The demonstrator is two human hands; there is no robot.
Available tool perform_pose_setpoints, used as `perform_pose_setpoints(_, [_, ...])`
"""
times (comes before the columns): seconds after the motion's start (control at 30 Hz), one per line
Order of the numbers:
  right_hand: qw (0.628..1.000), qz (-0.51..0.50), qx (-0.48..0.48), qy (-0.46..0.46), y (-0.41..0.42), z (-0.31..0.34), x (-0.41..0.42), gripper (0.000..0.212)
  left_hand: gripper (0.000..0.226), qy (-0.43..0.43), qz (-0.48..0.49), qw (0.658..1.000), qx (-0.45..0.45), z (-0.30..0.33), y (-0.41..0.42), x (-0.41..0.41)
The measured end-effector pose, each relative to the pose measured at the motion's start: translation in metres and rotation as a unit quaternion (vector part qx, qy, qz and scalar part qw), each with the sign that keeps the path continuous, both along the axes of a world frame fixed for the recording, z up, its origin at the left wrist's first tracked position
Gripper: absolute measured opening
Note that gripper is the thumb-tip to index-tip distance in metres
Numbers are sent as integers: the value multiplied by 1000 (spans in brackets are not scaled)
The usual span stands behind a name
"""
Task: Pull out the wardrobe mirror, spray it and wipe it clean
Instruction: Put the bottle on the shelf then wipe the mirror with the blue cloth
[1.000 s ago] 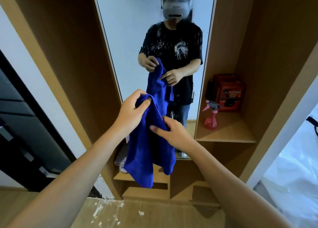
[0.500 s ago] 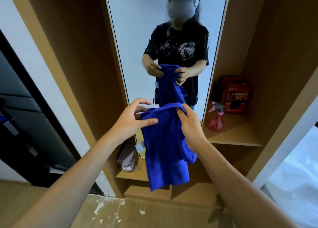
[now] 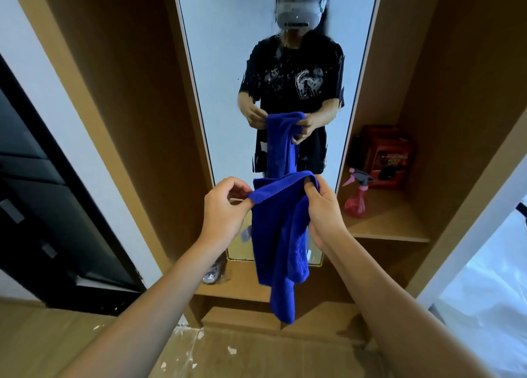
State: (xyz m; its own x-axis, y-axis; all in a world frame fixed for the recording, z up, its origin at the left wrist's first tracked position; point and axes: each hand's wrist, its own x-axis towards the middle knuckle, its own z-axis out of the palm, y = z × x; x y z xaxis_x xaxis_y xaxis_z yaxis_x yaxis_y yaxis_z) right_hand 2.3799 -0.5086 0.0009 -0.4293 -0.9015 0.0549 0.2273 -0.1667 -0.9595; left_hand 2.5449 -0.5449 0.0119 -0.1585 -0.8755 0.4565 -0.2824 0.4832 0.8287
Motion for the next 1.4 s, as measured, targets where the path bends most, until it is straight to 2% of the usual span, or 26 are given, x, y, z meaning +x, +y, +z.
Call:
perform_pose_setpoints(0.13, [1000,-5,9,-5,2,-2,3,26,27,17,-90,991,93,-3,1,0])
perform_pose_setpoints(0.2, [1000,-2,15,2,2,-4,4,26,26,-31,-122,983,133,-7,0,2])
perform_pose_setpoints(0.3, [999,0,30,24,2,-7,3,24,9,-78,-99,985,119,-5,-2,4])
perform_pose_setpoints(0.47, [994,6,34,107,6,-13,-4,23,11,1,-58,986,155,12,-8,6])
perform_pose_setpoints(0.63, [982,13,45,185,12,-18,-11,30,20,25,-57,993,102,30,-14,-6])
perform_pose_setpoints(0.73, [975,27,50,213,13,-19,-17,37,27,3,-57,997,48,35,-15,-12])
perform_pose_setpoints(0.9, [935,39,38,349,8,-26,-26,58,20,8,-68,997,21,43,-17,-14])
perform_pose_setpoints(0.93, [936,63,42,343,7,-27,-26,60,20,9,-73,997,21,45,-16,-14])
perform_pose_setpoints(1.07, [955,129,64,258,12,-25,-13,45,22,10,-80,997,20,51,-14,-9])
perform_pose_setpoints(1.17, [956,150,70,243,11,-24,-3,58,22,10,-80,997,16,55,-13,-5])
perform_pose_setpoints(1.23, [928,198,88,303,8,-22,3,79,23,5,-79,997,14,55,-11,-3])
perform_pose_setpoints(1.27, [906,223,105,345,7,-22,6,83,23,5,-76,997,12,55,-11,-2])
perform_pose_setpoints(1.33, [869,239,146,408,6,-25,10,71,25,17,-64,998,11,54,-12,1])
perform_pose_setpoints(1.4, [856,215,168,439,6,-28,10,48,25,32,-44,999,4,55,-14,5])
